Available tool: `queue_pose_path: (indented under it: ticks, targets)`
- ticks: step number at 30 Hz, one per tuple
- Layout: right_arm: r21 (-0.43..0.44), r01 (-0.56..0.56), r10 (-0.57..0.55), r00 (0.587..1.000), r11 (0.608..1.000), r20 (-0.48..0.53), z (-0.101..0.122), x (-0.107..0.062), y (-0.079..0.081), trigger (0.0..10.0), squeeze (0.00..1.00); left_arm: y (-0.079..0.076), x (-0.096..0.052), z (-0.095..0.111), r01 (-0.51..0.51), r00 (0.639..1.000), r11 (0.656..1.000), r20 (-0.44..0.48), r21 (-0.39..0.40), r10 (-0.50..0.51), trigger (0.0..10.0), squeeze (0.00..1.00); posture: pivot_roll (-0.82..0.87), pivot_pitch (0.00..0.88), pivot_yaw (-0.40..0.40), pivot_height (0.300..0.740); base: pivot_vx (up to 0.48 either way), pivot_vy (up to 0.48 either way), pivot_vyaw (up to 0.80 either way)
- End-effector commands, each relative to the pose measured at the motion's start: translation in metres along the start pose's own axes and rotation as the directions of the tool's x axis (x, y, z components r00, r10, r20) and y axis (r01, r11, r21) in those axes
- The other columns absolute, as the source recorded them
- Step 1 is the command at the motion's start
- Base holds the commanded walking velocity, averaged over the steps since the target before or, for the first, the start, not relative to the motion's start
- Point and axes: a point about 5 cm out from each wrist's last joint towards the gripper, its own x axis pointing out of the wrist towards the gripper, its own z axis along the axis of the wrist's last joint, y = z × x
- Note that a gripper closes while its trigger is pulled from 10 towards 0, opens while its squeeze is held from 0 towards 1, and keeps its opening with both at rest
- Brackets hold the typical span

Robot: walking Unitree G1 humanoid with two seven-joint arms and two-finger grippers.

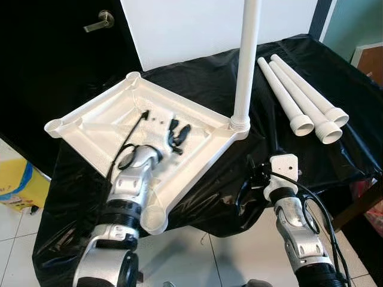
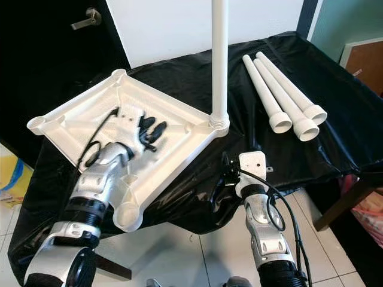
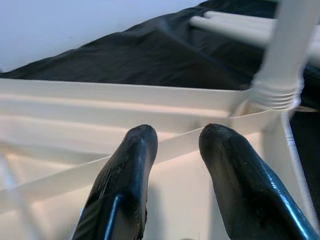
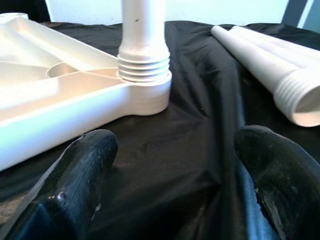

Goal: Building children table

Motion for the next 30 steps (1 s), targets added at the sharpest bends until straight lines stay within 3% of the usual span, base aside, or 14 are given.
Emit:
queue_pose_path:
  ticks: [1,2,3,7,9,10,11,12,14,15,20,30]
  targets:
    - [0.004,-0.009,0.009,1.0,1.0,-0.015,-0.002,0.001,0.005,10.0,0.0,0.011,-0.006,-0.001,-0.124,0.992,0.992,-0.008,0.011,0.124,10.0,0.0,-0.2,0.043,0.102,0.74,0.0,0.0,0.0]
    - [0.004,-0.009,0.009,1.0,1.0,-0.015,-0.002,0.001,0.005,10.0,0.0,0.011,-0.006,-0.001,-0.124,0.992,0.992,-0.008,0.011,0.124,10.0,0.0,-0.2,0.043,0.102,0.74,0.0,0.0,0.0]
    - [0.008,-0.007,0.007,1.0,1.0,-0.019,-0.001,0.006,0.008,10.0,0.0,0.031,-0.022,-0.005,-0.225,0.972,0.968,-0.045,0.108,0.231,10.0,0.0,-0.17,0.045,0.089,0.74,0.0,0.0,0.0]
    - [0.008,-0.007,0.007,1.0,1.0,-0.019,-0.001,0.006,0.008,10.0,0.0,0.031,-0.022,-0.005,-0.225,0.972,0.968,-0.045,0.108,0.231,10.0,0.0,-0.17,0.045,0.089,0.74,0.0,0.0,0.0]
    - [0.009,-0.006,0.006,1.0,1.0,-0.021,-0.001,0.008,0.009,10.0,0.0,0.038,-0.028,-0.006,-0.252,0.963,0.957,-0.06,0.142,0.263,10.0,0.0,-0.17,0.046,0.087,0.74,0.0,0.0,0.0]
    - [0.006,-0.003,0.003,1.0,1.0,-0.025,-0.001,0.012,0.01,10.0,0.0,0.047,-0.04,-0.009,-0.269,0.953,0.949,-0.099,0.163,0.287,10.0,0.0,-0.15,0.05,0.073,0.74,0.0,0.0,0.0]
    - [0.006,-0.003,0.003,1.0,1.0,-0.025,-0.001,0.012,0.01,10.0,0.0,0.047,-0.04,-0.009,-0.269,0.953,0.949,-0.099,0.163,0.287,10.0,0.0,-0.15,0.05,0.073,0.74,0.0,0.0,0.0]
    - [0.002,0.005,-0.005,0.999,1.0,-0.032,0.0,0.018,0.01,10.0,0.0,0.057,-0.056,-0.012,-0.291,0.94,0.945,-0.137,0.152,0.312,10.0,0.0,-0.12,0.055,0.062,0.74,0.0,0.0,0.0]
    - [0.002,0.005,-0.005,0.999,1.0,-0.032,0.0,0.018,0.01,10.0,0.0,0.057,-0.056,-0.012,-0.291,0.94,0.945,-0.137,0.152,0.312,10.0,0.0,-0.12,0.055,0.062,0.74,0.0,0.0,0.0]
    - [-0.008,0.012,-0.012,0.999,1.0,-0.038,0.002,0.026,0.011,10.0,0.0,0.064,-0.078,-0.014,-0.261,0.937,0.951,-0.192,0.166,0.291,10.0,0.0,-0.11,0.058,0.048,0.74,0.0,0.0,0.0]
    - [-0.021,0.015,-0.016,0.999,1.0,-0.04,0.004,0.035,0.012,10.0,0.0,0.06,-0.093,-0.019,-0.153,0.944,0.975,-0.27,0.16,0.192,10.0,0.0,-0.07,0.062,0.023,0.74,0.0,0.0,0.0]
    - [-0.026,0.006,-0.008,0.998,1.0,-0.066,0.008,0.05,0.018,10.0,0.0,0.05,-0.115,-0.018,-0.026,0.946,0.992,-0.317,0.122,0.063,10.0,0.0,-0.04,0.076,0.006,0.74,0.0,0.0,0.0]
